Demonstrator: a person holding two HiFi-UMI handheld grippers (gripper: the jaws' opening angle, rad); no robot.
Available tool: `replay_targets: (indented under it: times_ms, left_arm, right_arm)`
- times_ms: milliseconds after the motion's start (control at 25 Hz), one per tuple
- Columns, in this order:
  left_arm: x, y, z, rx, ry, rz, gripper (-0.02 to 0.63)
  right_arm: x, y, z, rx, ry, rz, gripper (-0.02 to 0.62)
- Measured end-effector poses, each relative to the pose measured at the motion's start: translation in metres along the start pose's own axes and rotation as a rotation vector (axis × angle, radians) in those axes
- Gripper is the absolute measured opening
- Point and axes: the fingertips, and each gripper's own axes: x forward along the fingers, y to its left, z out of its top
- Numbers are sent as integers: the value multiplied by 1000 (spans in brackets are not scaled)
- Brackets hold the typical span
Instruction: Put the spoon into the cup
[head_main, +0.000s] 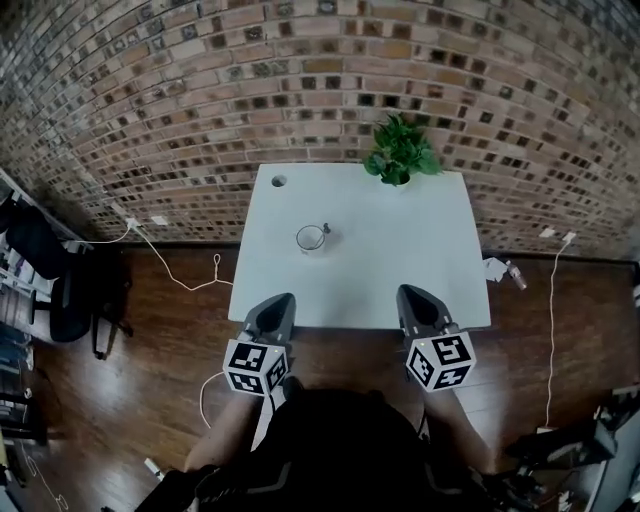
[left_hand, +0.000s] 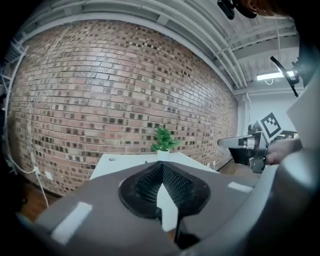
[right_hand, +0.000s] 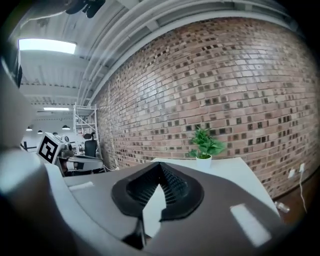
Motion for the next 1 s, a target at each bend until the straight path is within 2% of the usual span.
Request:
replay_targets:
  times_ms: [80,240,440,640,720,840,1000]
  left_arm:
    - [-1,-23,6,-27,5,8,-8]
    - [1,-59,20,-26,-24,33,-8]
    - [-8,-77,26,0,-22,88,-8]
    - [-20,-83,41,-16,-74,40,-8]
    - [-29,-77,45,20,-71,47,-8]
    - [-38,-80,50,125,-68,26,-8]
    - [-44,-76,51,127,-64,-18,-8]
  right_arm:
    - [-20,-18,7,18,-24,19,6]
    - [-50,-48,26,33,-84,48,6]
    - [-63,-54,29,60,-84,113,6]
    - [-66,-51,33,60,-92,89,6]
    - [-65,-45,33,92,-99,70,6]
    - [-68,-32,32,102,-98,55,6]
    - [-70,-16,38,70,-96,34,6]
